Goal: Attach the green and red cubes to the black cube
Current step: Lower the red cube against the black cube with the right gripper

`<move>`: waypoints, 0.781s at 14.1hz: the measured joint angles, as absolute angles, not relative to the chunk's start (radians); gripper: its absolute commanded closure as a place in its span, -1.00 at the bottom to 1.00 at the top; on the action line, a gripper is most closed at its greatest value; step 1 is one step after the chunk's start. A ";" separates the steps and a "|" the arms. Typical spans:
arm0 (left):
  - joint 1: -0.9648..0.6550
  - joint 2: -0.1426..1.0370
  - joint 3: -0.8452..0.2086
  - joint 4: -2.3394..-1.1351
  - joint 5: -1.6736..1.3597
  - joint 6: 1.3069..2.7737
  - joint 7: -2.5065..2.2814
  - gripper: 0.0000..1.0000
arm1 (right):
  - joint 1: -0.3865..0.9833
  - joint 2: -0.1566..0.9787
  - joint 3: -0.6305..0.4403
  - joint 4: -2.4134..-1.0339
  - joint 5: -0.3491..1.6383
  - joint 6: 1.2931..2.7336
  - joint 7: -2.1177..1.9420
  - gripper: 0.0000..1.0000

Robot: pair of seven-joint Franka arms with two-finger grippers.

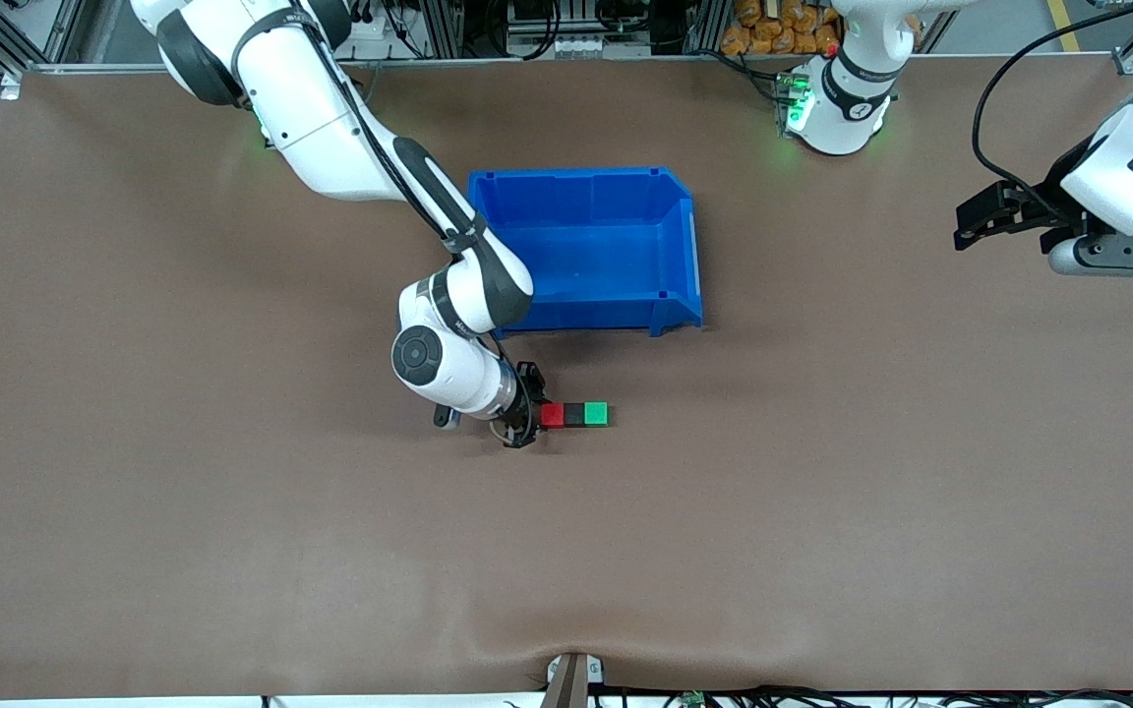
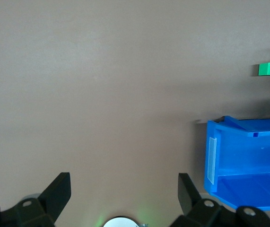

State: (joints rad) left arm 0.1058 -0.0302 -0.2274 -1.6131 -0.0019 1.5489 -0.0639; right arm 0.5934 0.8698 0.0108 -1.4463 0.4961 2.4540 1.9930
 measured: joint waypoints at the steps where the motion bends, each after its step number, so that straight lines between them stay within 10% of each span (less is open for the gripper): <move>1: 0.106 -0.030 -0.227 -1.613 -0.002 1.549 -0.064 -1.00 | 0.594 0.871 0.011 -1.446 0.496 2.454 1.993 1.00; 11: 0.106 -0.030 -0.228 -1.613 -0.002 1.549 -0.064 -1.00 | 0.597 0.872 0.009 -1.444 0.456 2.453 1.993 -0.36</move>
